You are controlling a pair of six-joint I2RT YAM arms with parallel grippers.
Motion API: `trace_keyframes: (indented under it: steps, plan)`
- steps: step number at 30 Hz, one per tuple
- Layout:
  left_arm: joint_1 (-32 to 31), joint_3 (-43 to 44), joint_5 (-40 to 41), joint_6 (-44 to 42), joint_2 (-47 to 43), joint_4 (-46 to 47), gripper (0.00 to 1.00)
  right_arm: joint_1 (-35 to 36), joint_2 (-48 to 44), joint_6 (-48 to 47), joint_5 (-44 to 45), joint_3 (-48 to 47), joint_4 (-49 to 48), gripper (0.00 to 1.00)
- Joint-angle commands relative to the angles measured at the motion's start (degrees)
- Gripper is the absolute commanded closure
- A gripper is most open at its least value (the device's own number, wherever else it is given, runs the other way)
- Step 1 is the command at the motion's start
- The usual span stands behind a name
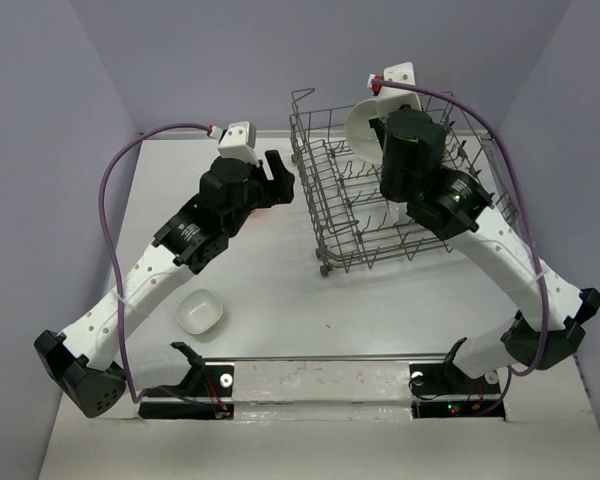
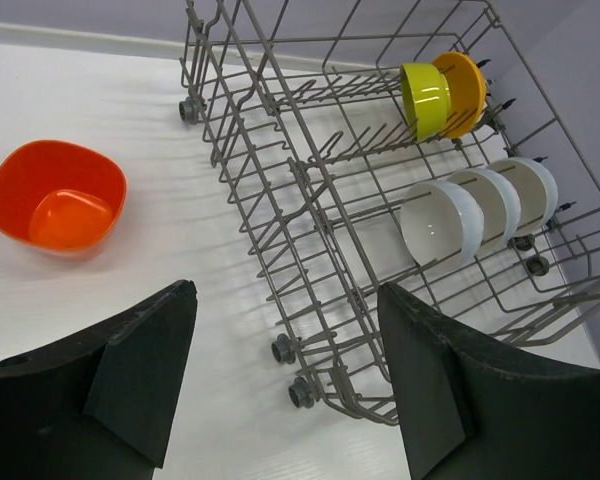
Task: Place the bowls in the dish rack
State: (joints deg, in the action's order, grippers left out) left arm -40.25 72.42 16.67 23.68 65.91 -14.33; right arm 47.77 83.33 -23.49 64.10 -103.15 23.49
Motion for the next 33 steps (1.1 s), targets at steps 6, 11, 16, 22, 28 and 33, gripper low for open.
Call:
trace_keyframes:
  steps: [6, 11, 16, 22, 28, 33]
  plan:
    - [0.7, 5.6, -2.8, 1.8, 2.1, 7.5, 0.2, 0.2, 1.8, 19.3, -21.1, -9.3, 16.5, 0.99]
    - [0.6, 4.6, -6.8, 3.3, 1.9, 13.7, 0.2, 0.2, 3.3, 20.8, -22.4, -7.9, 17.4, 0.99]
    - [0.5, 5.8, -8.0, 3.9, 2.7, 15.7, 0.21, 0.2, 4.1, 21.7, -24.6, -8.5, 17.9, 0.99]
    - [-0.1, 5.9, -8.8, 3.6, 3.3, 16.6, 0.23, 0.2, 5.0, 22.0, -24.5, -9.2, 18.4, 0.99]
    - [-0.8, 6.7, -8.8, 3.4, 5.9, 16.4, 0.25, 0.2, 6.0, 22.2, -26.3, -11.1, 18.9, 0.99]
    - [-1.2, 8.2, -8.4, 2.8, 8.0, 16.2, 0.33, 0.2, 6.0, 22.4, -27.7, -12.0, 19.3, 0.99]
